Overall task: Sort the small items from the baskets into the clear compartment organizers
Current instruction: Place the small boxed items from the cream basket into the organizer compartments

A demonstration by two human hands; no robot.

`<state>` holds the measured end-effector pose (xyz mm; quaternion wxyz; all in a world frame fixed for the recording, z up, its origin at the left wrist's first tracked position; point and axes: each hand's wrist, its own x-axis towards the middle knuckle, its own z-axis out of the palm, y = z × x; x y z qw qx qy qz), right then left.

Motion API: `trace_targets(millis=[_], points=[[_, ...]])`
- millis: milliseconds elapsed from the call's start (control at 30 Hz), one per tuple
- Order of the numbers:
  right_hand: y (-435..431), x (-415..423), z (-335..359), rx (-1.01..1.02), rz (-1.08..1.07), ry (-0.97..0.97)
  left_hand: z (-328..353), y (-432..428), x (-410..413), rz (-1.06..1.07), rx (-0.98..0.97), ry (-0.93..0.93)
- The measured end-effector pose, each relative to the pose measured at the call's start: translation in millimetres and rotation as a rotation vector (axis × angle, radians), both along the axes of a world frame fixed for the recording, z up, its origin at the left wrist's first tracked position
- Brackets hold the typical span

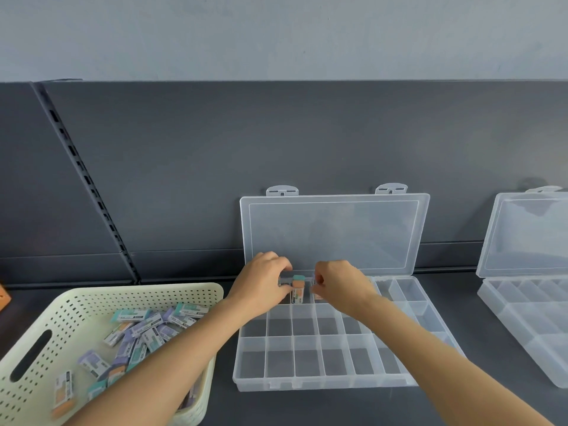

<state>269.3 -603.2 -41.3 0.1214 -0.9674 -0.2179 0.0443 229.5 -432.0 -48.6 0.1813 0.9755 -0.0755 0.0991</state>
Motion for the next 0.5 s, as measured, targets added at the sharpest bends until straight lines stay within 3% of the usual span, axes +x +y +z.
trace_targets(millis=[200,500], points=[[0.3,7.8,-5.1,0.039,0.000,0.061,-0.3,13.6,-8.2,0.034,-0.019,-0.001],[-2.6,5.6,-20.4,0.071,-0.050,-0.067,0.9,24.5,-15.9,0.069,-0.037,0.008]])
